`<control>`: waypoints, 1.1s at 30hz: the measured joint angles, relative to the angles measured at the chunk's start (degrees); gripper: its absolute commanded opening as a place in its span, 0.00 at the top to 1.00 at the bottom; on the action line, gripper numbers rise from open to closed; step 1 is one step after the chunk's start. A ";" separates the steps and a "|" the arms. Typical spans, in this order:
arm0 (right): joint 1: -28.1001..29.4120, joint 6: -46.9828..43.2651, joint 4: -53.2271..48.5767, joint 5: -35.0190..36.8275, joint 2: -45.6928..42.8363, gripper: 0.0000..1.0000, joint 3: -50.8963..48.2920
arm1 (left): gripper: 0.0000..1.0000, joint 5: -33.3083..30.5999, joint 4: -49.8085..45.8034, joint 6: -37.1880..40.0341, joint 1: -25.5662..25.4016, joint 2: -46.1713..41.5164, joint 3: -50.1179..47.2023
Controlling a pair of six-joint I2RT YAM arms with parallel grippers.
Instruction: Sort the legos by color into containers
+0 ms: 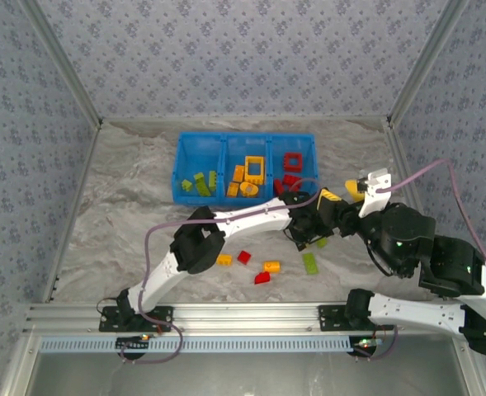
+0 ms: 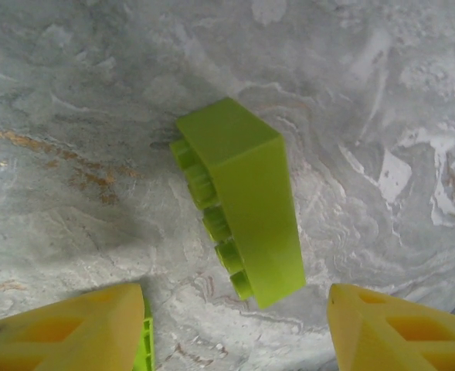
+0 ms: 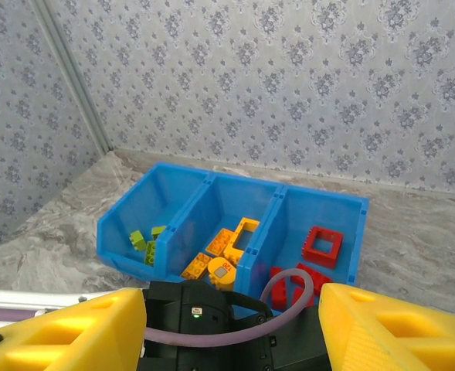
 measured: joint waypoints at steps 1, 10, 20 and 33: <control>-0.02 0.02 -0.09 0.00 0.00 0.37 0.00 | 0.37 -0.02 -0.09 -0.61 0.00 0.50 0.50; -0.20 0.07 -0.31 -0.04 0.55 0.36 -0.11 | 0.63 -0.31 -1.03 -3.23 1.68 4.00 4.17; -1.44 0.09 -0.33 -0.31 1.55 0.36 -0.44 | 0.80 -2.51 -1.01 -2.14 2.21 2.40 1.73; -6.14 -1.40 0.13 -8.48 4.57 0.36 1.53 | 0.81 -21.59 -2.95 9.38 2.43 -41.59 -31.89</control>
